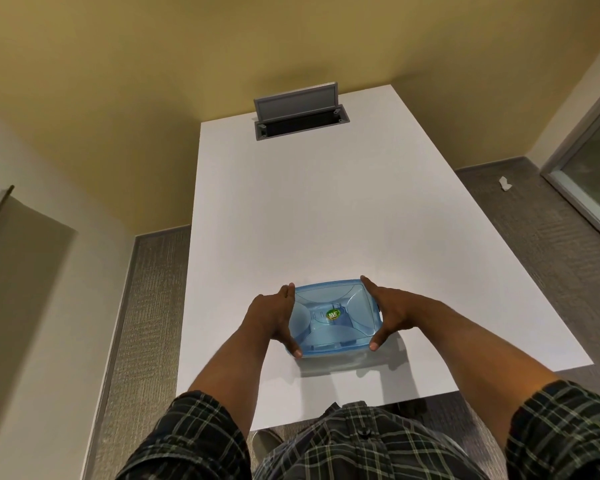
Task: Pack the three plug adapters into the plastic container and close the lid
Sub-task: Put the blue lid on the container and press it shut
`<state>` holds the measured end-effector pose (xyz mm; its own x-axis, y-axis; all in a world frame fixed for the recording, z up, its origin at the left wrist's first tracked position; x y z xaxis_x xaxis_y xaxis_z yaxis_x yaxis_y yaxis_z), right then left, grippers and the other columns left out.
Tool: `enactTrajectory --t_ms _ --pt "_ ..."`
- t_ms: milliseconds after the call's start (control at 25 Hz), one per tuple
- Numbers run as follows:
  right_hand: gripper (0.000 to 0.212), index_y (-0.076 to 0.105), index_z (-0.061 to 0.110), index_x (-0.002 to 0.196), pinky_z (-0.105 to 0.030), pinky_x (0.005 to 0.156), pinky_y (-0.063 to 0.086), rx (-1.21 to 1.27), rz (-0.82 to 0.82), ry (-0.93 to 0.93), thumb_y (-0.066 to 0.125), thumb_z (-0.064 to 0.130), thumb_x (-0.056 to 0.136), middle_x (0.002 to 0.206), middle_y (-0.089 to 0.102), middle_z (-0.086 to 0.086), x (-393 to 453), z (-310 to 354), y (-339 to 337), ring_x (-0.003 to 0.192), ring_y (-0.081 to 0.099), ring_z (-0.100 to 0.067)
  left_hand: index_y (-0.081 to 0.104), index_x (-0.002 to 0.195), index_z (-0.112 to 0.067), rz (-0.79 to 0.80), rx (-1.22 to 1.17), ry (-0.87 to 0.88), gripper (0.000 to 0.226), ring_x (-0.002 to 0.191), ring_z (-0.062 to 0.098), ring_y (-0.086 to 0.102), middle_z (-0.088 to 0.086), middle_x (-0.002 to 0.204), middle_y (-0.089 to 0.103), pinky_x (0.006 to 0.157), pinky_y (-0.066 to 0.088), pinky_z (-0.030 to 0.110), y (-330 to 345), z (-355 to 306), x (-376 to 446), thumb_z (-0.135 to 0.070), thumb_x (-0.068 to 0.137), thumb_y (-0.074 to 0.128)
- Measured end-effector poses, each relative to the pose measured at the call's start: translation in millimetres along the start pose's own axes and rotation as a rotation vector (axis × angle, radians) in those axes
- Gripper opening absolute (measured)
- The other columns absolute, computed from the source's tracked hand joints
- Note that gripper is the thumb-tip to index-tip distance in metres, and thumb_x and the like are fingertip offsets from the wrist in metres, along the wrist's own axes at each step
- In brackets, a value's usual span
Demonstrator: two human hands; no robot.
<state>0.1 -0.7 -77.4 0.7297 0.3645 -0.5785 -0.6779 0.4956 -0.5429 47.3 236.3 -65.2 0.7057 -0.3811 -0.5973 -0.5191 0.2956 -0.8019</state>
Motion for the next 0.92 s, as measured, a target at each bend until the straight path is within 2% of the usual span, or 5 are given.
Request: enactTrajectory --t_ms 160,360,480,600,920 --pt "0.143 0.01 0.027 0.146 -0.041 0.104 0.048 -0.078 0.026 0.005 0.1 0.051 0.037 0.137 0.055 0.009 3.2 8.1 -4.3 0.124 0.056 -0.017 -0.006 0.161 -0.005 -0.053 0.007 0.009 0.167 0.129 0.032 0.057 0.006 0.167 0.02 0.104 0.049 0.042 2.3 -0.7 -3.8 -0.077 0.043 0.087" --pt "0.153 -0.001 0.021 0.148 -0.033 0.09 0.044 -0.241 0.063 0.094 0.095 0.062 0.036 0.134 0.059 0.007 9.4 7.8 -5.4 0.122 0.059 -0.022 -0.002 0.16 0.0 -0.099 0.025 0.01 0.168 0.123 0.028 0.061 0.008 0.156 0.038 0.1 0.048 0.039 -2.6 -2.0 -1.1 -0.076 0.039 0.088" --pt "0.161 -0.011 0.023 0.151 -0.036 0.095 0.044 -0.288 0.048 0.129 0.091 0.07 0.034 0.141 0.055 0.004 11.0 1.8 -5.0 0.127 0.056 -0.024 -0.001 0.159 0.001 -0.096 0.027 0.007 0.17 0.121 0.029 0.062 0.009 0.154 0.041 0.101 0.047 0.039 -1.5 -1.5 1.7 -0.075 0.037 0.089" --pt "0.169 -0.027 0.02 0.152 -0.04 0.106 0.041 -0.374 0.028 0.139 0.084 0.078 0.038 0.158 0.037 0.0 9.2 -3.5 -3.2 0.136 0.048 -0.026 0.001 0.159 0.001 -0.098 0.025 0.007 0.169 0.119 0.03 0.062 0.01 0.153 0.042 0.101 0.048 0.039 -1.2 -1.1 4.1 -0.076 0.036 0.088" --pt "0.17 -0.02 0.016 0.152 -0.042 0.108 0.042 -0.363 0.079 0.2 0.094 0.063 0.036 0.153 0.041 -0.008 19.0 1.9 -7.5 0.135 0.047 -0.03 0.003 0.16 -0.001 -0.115 -0.022 -0.001 0.169 0.121 0.029 0.061 0.008 0.152 0.044 0.101 0.048 0.039 -1.5 0.3 1.9 -0.075 0.034 0.089"
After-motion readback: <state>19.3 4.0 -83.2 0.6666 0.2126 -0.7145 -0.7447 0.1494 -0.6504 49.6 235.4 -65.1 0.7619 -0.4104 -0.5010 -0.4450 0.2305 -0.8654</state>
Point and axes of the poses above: each hand's wrist, its own x-axis towards the middle knuckle, its own y-axis out of the palm, z = x × y, the point moved 8 cm from there along x, towards the middle knuckle
